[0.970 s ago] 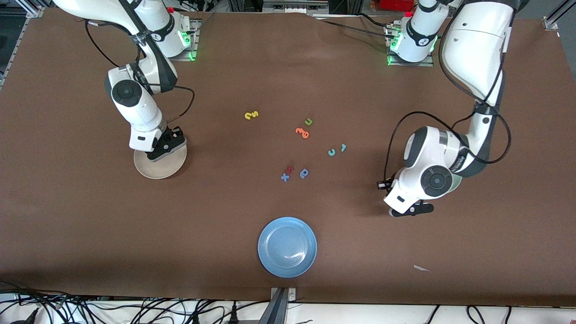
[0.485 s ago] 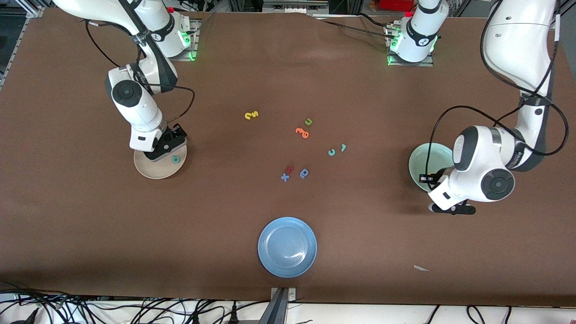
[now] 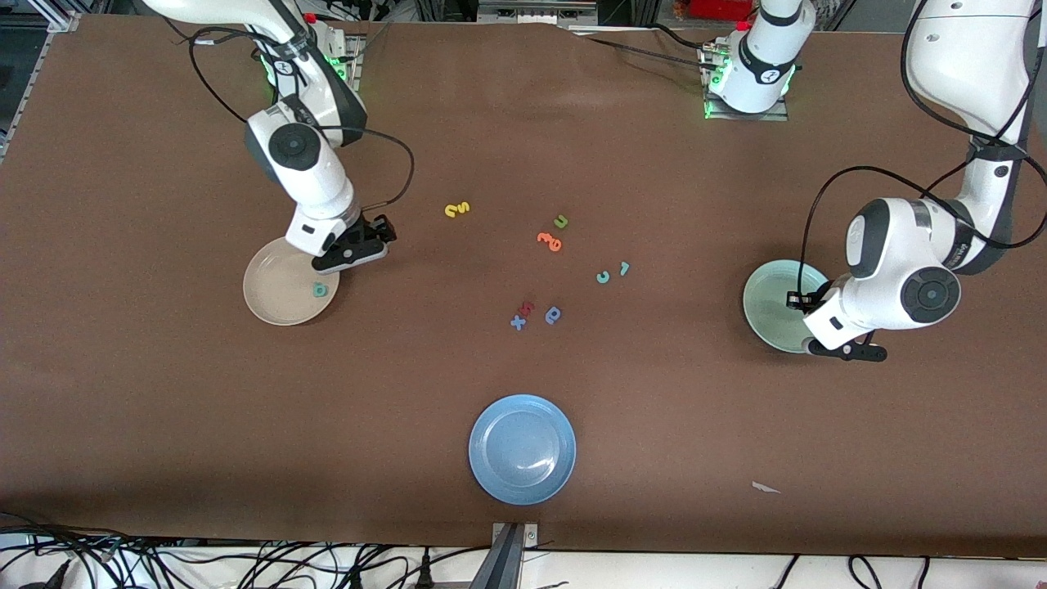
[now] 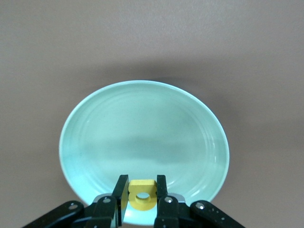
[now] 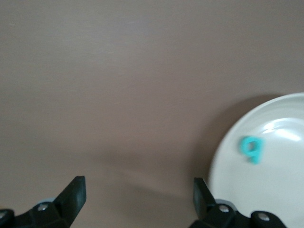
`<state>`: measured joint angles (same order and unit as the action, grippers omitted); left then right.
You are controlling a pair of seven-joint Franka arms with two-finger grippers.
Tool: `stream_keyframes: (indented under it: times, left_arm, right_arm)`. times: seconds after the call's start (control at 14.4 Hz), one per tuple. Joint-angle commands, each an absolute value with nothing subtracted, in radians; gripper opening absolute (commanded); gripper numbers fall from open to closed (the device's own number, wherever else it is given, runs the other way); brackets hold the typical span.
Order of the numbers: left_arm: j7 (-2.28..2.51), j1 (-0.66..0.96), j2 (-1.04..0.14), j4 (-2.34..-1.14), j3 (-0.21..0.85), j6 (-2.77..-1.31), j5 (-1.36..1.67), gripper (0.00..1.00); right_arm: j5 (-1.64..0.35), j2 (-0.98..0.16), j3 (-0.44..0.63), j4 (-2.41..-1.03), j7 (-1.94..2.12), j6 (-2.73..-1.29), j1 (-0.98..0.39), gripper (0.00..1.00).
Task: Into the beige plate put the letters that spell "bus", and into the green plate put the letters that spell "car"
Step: 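Drop the teal q on the beige plate while the left gripper drops yellow on green, then reach the left gripper to the teal letters while the right gripper reaches yellow letters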
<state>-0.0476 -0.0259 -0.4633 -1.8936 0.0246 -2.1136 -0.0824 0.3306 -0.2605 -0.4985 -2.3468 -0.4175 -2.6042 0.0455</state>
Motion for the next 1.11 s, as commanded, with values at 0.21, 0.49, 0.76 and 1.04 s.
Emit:
stream_keyframes:
  times: [0.21, 0.49, 0.76, 1.04]
  left_arm:
    - [-0.048, -0.052, -0.397, -2.106, 0.04, -2.37, -0.114, 1.0]
    - [0.038, -0.038, -0.376, -2.016, 0.104, -2.194, -0.089, 1.0]
    - [0.36, -0.04, -0.367, -2.04, 0.32, -2.2, -0.067, 1.0]
    - [0.517, -0.032, -0.368, -2.121, 0.463, -2.339, -0.078, 1.0]
  right_arm:
    - [0.324, -0.353, -0.575, -2.349, -0.815, -2.686, -0.072, 1.0]
    - [0.33, -0.394, -0.574, -2.353, -0.932, -2.73, -0.12, 1.0]
    - [0.339, -0.422, -0.571, -2.365, -0.94, -2.753, -0.13, 1.0]
    - [0.342, -0.459, -0.565, -2.402, -0.94, -2.83, -0.138, 1.0]
